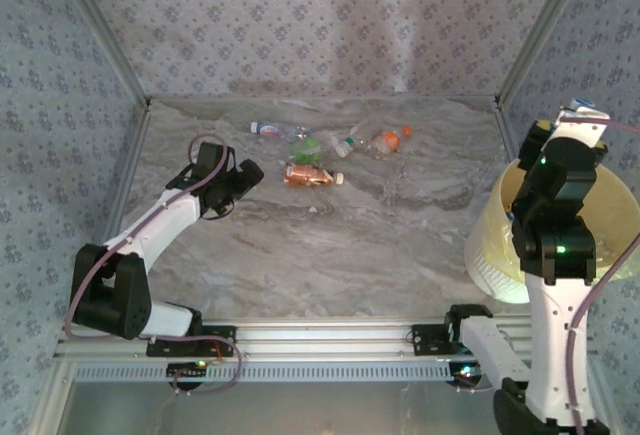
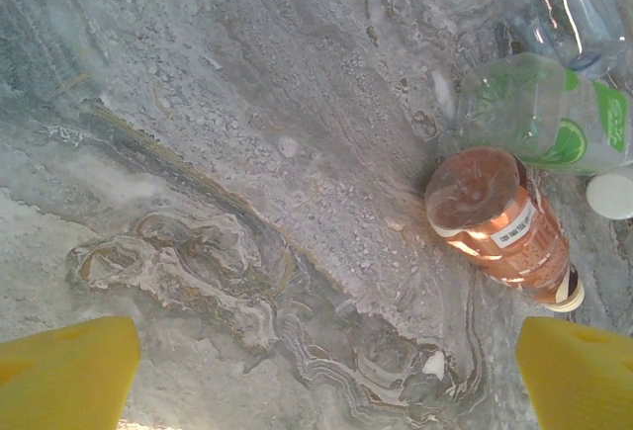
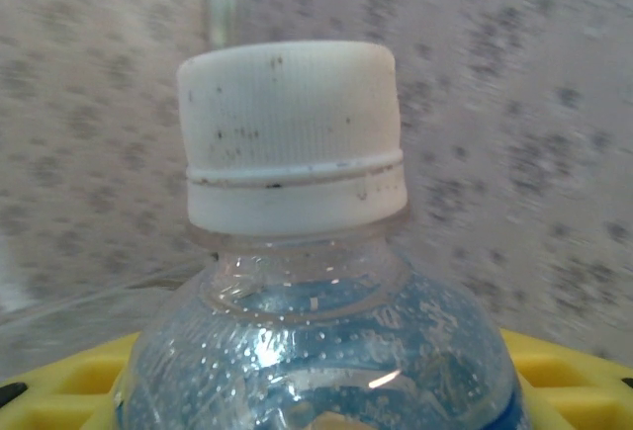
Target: Put the plastic bottles in the bin
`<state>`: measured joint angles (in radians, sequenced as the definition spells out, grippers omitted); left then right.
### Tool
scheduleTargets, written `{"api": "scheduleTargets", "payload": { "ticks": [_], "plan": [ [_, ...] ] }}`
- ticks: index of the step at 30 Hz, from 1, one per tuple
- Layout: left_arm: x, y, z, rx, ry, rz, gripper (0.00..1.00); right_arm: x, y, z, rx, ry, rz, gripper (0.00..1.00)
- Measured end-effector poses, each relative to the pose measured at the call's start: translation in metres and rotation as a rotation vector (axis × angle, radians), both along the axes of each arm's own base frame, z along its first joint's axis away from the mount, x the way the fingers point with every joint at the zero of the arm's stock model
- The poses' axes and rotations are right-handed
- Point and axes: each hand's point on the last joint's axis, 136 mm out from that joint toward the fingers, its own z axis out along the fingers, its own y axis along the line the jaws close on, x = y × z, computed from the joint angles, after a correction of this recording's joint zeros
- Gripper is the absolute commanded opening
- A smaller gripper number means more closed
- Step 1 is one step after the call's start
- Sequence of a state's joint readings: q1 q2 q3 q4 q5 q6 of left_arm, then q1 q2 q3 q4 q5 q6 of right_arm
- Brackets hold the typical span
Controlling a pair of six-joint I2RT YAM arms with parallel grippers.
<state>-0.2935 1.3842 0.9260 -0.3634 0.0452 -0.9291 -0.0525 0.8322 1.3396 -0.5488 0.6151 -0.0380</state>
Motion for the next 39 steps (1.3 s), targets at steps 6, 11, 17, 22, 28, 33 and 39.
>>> {"api": "scheduleTargets", "payload": {
  "ticks": [6, 11, 17, 22, 28, 33, 39],
  "plan": [
    [0.002, -0.003, 0.000, -0.008, 0.007, -0.011, 0.98, -0.032, -0.057, -0.020, -0.025, 0.064, -0.251, 0.44],
    [0.012, -0.011, 0.008, -0.032, -0.001, -0.028, 0.98, -0.058, -0.097, -0.052, -0.029, 0.088, -0.428, 0.44],
    [0.015, -0.016, 0.013, -0.042, -0.011, -0.040, 0.98, -0.051, -0.120, -0.075, -0.020, 0.067, -0.453, 0.44],
    [0.013, -0.019, 0.013, -0.044, -0.008, -0.049, 0.98, -0.026, -0.126, -0.086, -0.019, 0.047, -0.388, 0.51],
    [0.014, -0.020, 0.010, -0.042, -0.001, -0.050, 0.98, -0.017, -0.127, -0.086, -0.033, 0.021, -0.366, 0.87],
    [0.014, -0.020, 0.003, -0.036, 0.016, -0.050, 0.98, -0.025, -0.127, -0.080, -0.041, 0.003, -0.390, 1.00],
    [0.015, -0.020, 0.000, -0.031, 0.023, -0.054, 0.98, -0.033, -0.121, -0.069, -0.031, -0.029, -0.403, 1.00]
  ]
}}
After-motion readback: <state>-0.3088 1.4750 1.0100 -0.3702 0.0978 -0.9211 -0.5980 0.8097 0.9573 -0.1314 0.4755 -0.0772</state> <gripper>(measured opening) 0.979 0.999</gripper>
